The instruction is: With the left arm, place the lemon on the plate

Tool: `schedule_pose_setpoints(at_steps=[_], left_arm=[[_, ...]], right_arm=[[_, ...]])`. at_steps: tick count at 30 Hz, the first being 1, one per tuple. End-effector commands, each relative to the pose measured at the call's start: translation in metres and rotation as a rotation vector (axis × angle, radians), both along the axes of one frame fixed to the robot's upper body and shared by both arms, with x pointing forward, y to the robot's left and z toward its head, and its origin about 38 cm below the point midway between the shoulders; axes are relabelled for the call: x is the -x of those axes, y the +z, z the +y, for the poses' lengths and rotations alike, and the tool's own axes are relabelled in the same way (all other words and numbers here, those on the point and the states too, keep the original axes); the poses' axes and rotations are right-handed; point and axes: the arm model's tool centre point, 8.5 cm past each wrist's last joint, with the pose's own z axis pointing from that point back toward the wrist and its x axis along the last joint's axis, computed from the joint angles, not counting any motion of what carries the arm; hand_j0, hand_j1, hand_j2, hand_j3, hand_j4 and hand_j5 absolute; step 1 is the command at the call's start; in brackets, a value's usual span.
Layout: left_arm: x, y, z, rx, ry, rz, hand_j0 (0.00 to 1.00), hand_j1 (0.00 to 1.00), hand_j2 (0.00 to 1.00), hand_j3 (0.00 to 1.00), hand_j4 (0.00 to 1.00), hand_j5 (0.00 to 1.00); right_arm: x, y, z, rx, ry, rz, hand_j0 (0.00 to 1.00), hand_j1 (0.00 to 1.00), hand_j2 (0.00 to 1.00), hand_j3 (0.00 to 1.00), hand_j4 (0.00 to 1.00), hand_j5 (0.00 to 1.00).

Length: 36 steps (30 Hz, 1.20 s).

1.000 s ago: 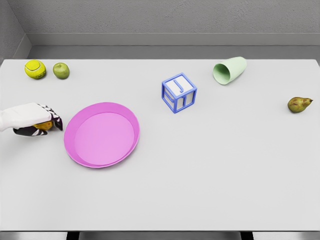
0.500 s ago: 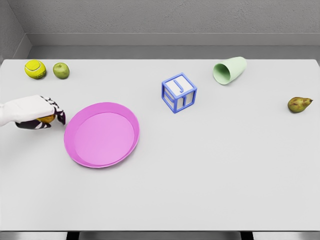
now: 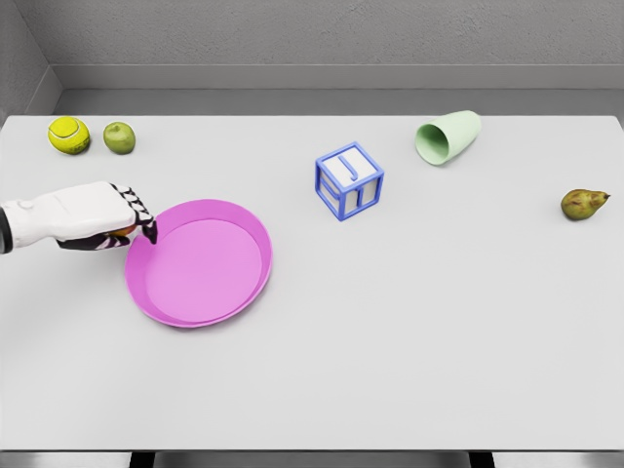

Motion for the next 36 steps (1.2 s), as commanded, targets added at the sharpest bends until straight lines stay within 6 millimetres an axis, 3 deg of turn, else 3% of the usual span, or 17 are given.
schedule_pose_setpoints(at_steps=[1,11,13,14,15,17,20,25,27,29,32,36], left_arm=[[0.002,0.004,-0.007,0.005,-0.021,-0.011,0.53,0.53,0.53,0.53,0.53,0.53],[0.008,0.006,-0.023,0.006,-0.073,-0.02,0.54,0.54,0.54,0.54,0.54,0.54],[0.013,0.006,-0.034,0.007,-0.108,-0.024,0.54,0.54,0.54,0.54,0.54,0.54],[0.017,0.009,-0.043,0.009,-0.137,-0.035,0.6,0.6,0.6,0.6,0.6,0.6],[0.022,0.011,-0.059,0.011,-0.186,-0.043,1.0,1.0,1.0,1.0,1.0,1.0],[0.024,0.009,-0.065,0.021,-0.201,-0.042,1.0,1.0,1.0,1.0,1.0,1.0],[0.02,0.019,-0.051,0.005,-0.169,-0.062,1.0,1.0,1.0,1.0,1.0,1.0],[0.015,0.035,-0.011,-0.027,-0.078,-0.076,1.0,1.0,1.0,1.0,1.0,1.0],[0.002,0.038,0.039,0.029,0.071,-0.03,1.0,1.0,1.0,1.0,1.0,1.0],[-0.002,0.037,0.068,0.046,0.155,-0.011,1.0,1.0,1.0,1.0,1.0,1.0],[-0.002,0.039,0.065,0.046,0.145,-0.016,1.0,1.0,1.0,1.0,1.0,1.0],[0.006,0.042,0.043,0.054,0.076,-0.029,1.0,1.0,1.0,1.0,1.0,1.0]], right_arm=[[0.0,0.0,0.0,0.0,-0.001,0.0,1.0,1.0,1.0,1.0,1.0,1.0],[0.0,0.0,0.0,0.0,-0.001,0.0,1.0,1.0,1.0,1.0,1.0,1.0],[0.0,0.0,0.0,0.0,-0.001,0.0,1.0,1.0,1.0,1.0,1.0,1.0],[0.0,0.0,0.0,0.0,0.0,-0.001,1.0,1.0,1.0,1.0,1.0,1.0],[0.0,0.0,0.0,0.0,-0.001,0.0,1.0,1.0,1.0,1.0,1.0,1.0],[0.0,0.0,0.0,0.0,-0.001,0.0,1.0,1.0,1.0,1.0,1.0,1.0],[0.0,0.0,0.0,0.0,0.0,-0.001,1.0,1.0,1.0,1.0,1.0,1.0],[0.0,0.0,0.0,0.0,-0.001,0.0,1.0,1.0,1.0,1.0,1.0,1.0],[0.0,0.0,0.0,0.0,-0.001,0.0,1.0,1.0,1.0,1.0,1.0,1.0],[0.0,0.0,0.0,0.0,-0.001,0.0,1.0,1.0,1.0,1.0,1.0,1.0],[0.0,0.0,0.0,0.0,-0.001,0.0,1.0,1.0,1.0,1.0,1.0,1.0],[0.0,0.0,0.0,0.0,-0.001,0.0,1.0,1.0,1.0,1.0,1.0,1.0]])
